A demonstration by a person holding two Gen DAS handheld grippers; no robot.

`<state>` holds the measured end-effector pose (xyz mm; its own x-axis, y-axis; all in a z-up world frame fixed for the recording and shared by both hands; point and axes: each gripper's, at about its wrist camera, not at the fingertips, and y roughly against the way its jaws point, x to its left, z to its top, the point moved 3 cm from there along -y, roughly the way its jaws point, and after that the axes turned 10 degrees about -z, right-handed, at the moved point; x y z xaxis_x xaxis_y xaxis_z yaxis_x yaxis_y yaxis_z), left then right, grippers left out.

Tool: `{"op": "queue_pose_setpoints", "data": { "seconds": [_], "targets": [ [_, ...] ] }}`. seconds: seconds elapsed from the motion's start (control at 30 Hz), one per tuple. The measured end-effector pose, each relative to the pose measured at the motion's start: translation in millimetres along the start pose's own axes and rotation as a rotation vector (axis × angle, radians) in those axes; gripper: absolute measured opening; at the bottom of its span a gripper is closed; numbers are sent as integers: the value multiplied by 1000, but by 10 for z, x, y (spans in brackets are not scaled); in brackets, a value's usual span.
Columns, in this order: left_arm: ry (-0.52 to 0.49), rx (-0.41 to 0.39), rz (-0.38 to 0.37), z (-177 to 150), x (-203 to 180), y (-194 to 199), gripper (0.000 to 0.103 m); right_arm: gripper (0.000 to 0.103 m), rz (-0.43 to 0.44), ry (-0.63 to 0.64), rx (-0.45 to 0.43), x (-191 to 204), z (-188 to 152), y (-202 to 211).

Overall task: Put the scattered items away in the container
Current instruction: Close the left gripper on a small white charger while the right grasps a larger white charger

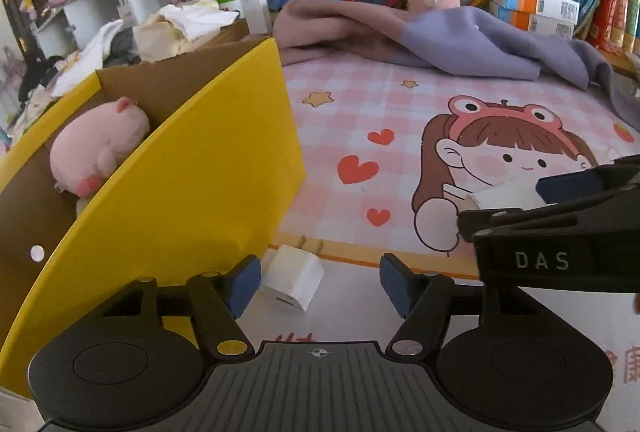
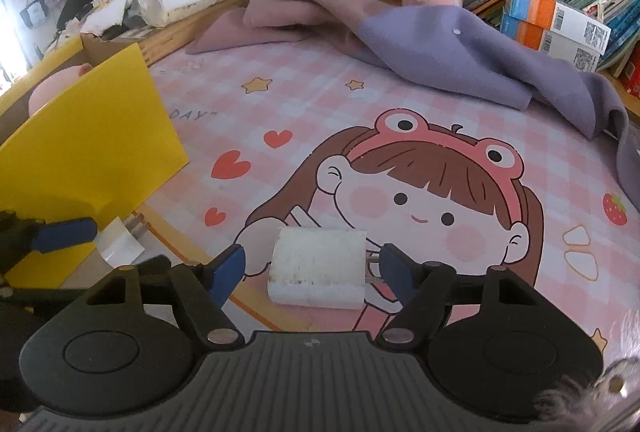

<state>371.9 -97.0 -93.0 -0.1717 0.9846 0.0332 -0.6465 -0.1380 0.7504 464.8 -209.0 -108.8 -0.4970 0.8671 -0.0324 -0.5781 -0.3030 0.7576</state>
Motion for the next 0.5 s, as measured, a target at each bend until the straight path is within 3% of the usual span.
{"op": "queue_pose_setpoints", "data": {
  "seconds": [0.17,0.37,0.5],
  "targets": [
    [-9,-4,4,16,-7,-22,65,57,-25,35,-17,-31,-20,5],
    [-2,7,-194,-7,-44,135,63,53,-57,64,-31,-125,-128,96],
    [14,13,-132,-3,14,81,63,61,-65,79,-41,-186,-208,144]
  ]
}}
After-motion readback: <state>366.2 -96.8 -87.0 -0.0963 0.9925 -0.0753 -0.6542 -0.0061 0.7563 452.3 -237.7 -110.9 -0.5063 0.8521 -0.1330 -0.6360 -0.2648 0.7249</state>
